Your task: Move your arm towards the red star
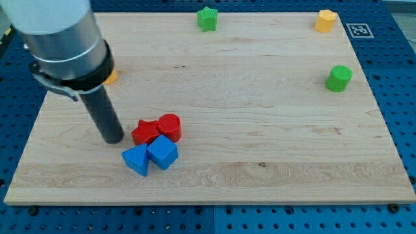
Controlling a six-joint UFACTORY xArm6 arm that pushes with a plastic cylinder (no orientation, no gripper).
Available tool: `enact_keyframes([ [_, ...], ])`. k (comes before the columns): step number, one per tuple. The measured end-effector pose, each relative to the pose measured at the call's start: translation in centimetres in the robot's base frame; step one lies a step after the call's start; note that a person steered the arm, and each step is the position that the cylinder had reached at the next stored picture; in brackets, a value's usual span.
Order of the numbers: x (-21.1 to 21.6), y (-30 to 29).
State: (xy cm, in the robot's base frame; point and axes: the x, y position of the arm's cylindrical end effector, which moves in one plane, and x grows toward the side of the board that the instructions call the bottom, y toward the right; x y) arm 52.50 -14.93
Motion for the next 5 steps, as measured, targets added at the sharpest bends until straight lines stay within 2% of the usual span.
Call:
enact_keyframes([
  [5, 0.7, 9.9],
])
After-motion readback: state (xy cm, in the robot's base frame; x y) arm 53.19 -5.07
